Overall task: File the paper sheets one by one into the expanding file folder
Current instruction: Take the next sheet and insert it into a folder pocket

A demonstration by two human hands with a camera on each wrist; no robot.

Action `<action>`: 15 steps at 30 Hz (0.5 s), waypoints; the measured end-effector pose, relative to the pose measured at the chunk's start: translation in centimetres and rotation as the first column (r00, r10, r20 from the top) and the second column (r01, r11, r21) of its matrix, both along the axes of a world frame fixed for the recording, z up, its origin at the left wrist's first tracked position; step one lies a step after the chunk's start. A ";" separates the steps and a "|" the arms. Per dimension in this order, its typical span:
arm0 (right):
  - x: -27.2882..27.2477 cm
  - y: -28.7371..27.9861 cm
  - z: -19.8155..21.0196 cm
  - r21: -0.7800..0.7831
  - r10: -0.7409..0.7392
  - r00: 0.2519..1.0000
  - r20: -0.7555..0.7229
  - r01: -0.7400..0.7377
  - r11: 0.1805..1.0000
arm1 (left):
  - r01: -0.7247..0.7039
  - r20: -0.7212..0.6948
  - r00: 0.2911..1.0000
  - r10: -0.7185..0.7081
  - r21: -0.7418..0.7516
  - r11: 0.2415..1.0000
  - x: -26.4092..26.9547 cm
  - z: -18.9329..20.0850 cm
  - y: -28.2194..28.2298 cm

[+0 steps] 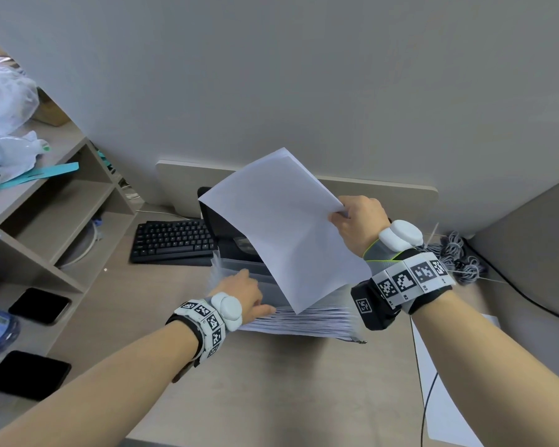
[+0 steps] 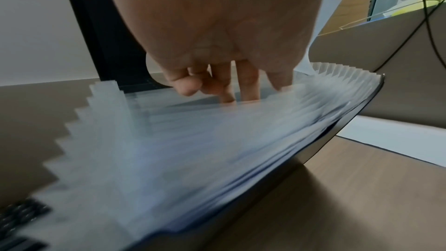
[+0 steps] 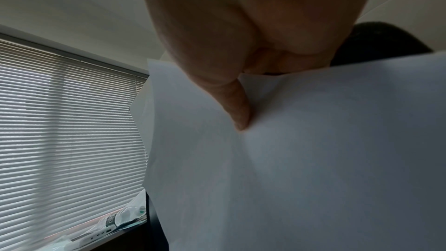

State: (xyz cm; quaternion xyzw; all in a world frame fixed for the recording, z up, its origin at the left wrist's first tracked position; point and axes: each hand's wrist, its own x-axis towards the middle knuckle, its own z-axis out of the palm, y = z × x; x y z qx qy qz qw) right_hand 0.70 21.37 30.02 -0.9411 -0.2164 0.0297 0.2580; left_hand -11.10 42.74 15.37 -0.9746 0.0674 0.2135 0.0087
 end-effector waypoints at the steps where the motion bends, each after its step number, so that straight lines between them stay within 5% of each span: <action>1: 0.1 0.1 0.0 0.000 -0.002 1.000 -0.002 0.002 1.000 | 0.019 0.026 0.999 -0.018 -0.003 1.000 -0.3 -0.1 -0.1; 9: 0.5 0.3 -0.2 -0.008 -0.007 1.000 -0.016 0.007 1.000 | 0.146 0.048 0.987 -0.152 0.106 0.984 -1.9 -2.1 -0.4; 15: 0.8 0.2 -0.5 -0.007 -0.024 0.999 -0.026 0.024 1.000 | 0.109 0.048 0.992 -0.117 0.150 0.983 -1.2 -2.4 -0.5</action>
